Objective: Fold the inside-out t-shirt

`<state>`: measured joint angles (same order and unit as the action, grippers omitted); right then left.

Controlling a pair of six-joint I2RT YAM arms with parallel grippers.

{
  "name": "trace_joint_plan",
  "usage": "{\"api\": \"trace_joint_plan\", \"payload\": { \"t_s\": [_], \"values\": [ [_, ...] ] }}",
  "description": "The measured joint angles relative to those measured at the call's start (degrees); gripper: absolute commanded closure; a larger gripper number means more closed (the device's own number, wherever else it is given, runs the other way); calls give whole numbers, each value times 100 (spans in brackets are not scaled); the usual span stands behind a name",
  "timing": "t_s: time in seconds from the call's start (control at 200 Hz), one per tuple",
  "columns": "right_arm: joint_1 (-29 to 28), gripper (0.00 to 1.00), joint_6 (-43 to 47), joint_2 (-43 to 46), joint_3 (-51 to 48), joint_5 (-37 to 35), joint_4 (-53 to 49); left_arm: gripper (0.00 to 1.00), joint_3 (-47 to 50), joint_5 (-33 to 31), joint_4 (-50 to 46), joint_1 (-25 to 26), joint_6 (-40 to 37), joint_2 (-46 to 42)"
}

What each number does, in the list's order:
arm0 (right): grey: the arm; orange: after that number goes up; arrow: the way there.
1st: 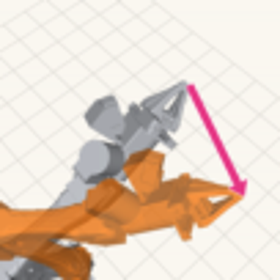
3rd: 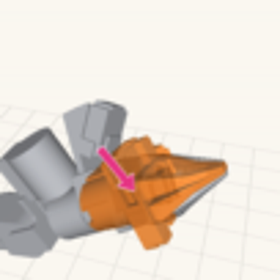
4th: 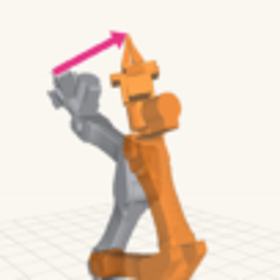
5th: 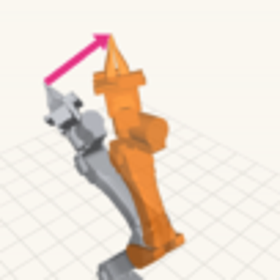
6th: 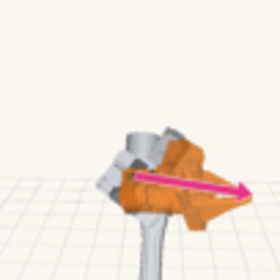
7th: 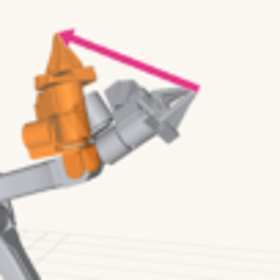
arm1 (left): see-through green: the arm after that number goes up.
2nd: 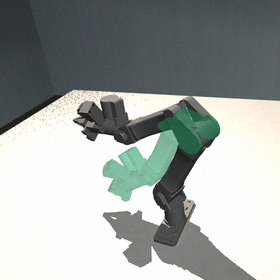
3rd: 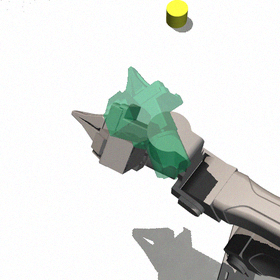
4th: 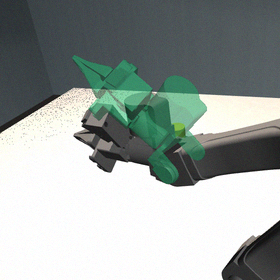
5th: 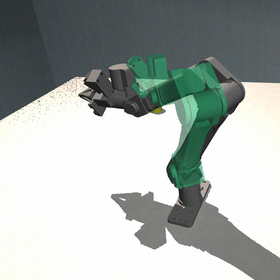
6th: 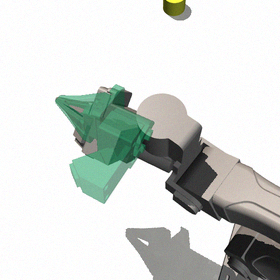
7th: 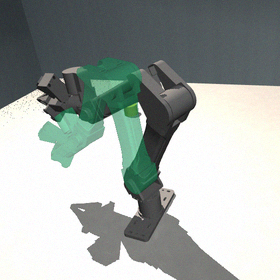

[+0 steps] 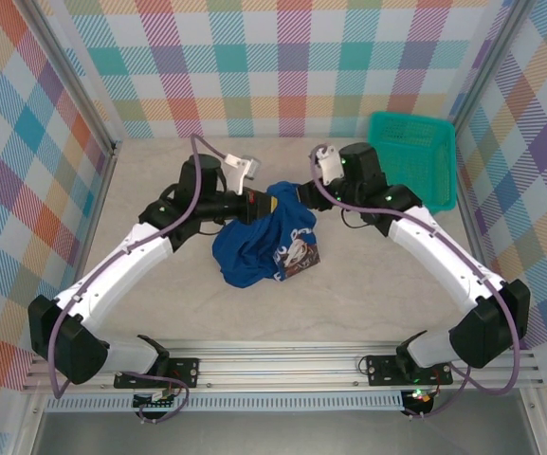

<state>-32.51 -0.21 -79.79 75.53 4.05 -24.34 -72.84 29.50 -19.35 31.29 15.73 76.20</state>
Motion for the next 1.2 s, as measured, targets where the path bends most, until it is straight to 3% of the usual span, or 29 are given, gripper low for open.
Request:
{"api": "trace_joint_plan", "payload": {
  "t_s": [0.09,0.225,0.38,0.42,0.53,0.565,0.595,0.67,0.755,0.915,1.03,1.205],
  "values": [
    [-247,47,398,367,-479,-7,201,100,-234,-2,-256,-48,267,-20],
    [-501,39,754,949,-992,573,487,100,-409,4,-498,-55,516,-44],
    [-608,41,835,748,-951,855,1060,100,-435,122,-610,-59,645,-46],
    [-610,48,835,538,-857,894,1147,100,-435,140,-612,-59,658,-46],
    [-610,94,796,-24,-669,1093,1268,100,-435,125,-608,-76,660,-70],
    [-610,100,772,-111,-664,1174,1272,100,-433,90,-605,-96,660,-83],
    [-597,100,704,-144,-667,1244,1261,93,-422,2,-603,-116,656,-101],
    [-501,100,470,-129,-664,1545,1248,63,-341,-415,-612,-168,597,-192],
    [-264,100,-13,-17,-667,1971,1259,47,-175,-1150,-656,-188,424,-385],
    [254,100,-1132,101,-660,2662,1333,35,686,-1716,-407,-142,92,-1003],
    [409,100,-1801,85,-638,3073,1445,32,1475,-1829,-184,181,-166,-1379],
    [518,100,-2341,26,-457,3458,1554,34,1637,-2260,-103,553,-553,-1196]
  ]
}}
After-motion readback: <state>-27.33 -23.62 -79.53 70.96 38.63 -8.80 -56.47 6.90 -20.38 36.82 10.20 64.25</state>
